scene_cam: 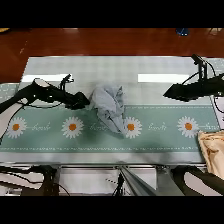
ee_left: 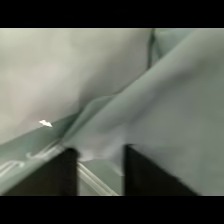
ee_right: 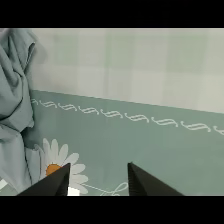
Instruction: Fold the shirts.
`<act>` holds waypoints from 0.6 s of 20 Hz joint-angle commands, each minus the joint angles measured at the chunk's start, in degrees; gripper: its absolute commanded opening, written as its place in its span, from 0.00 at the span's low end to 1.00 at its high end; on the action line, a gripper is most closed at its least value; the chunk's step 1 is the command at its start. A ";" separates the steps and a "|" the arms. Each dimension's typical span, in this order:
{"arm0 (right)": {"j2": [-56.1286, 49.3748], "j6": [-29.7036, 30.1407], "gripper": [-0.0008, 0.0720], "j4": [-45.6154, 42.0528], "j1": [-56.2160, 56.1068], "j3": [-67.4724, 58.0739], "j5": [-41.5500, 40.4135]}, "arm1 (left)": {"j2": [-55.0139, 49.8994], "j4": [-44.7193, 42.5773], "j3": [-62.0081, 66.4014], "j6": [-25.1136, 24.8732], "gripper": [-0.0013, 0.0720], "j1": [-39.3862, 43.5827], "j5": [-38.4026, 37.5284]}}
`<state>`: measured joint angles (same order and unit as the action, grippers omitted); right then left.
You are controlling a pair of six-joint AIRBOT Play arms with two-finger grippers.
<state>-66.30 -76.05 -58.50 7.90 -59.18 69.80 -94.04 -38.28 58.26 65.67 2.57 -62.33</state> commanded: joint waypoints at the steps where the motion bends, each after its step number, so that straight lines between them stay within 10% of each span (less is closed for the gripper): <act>1: 0.04 0.07 0.63 1.86 0.02 0.04 1.77 | -2.49 3.45 0.02 -0.50 0.20 1.66 1.03; 2: 0.04 0.09 0.63 1.79 0.02 0.04 2.25 | -2.80 3.39 0.02 -0.50 0.05 1.51 0.66; 12: 0.02 -3.74 0.63 4.61 -16.72 17.46 -10.99 | 3.21 3.41 0.04 -4.92 0.04 -3.39 -2.64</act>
<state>-66.30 -77.32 -55.20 -1.74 -46.87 66.28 -92.82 -35.09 58.24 62.74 0.16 -64.31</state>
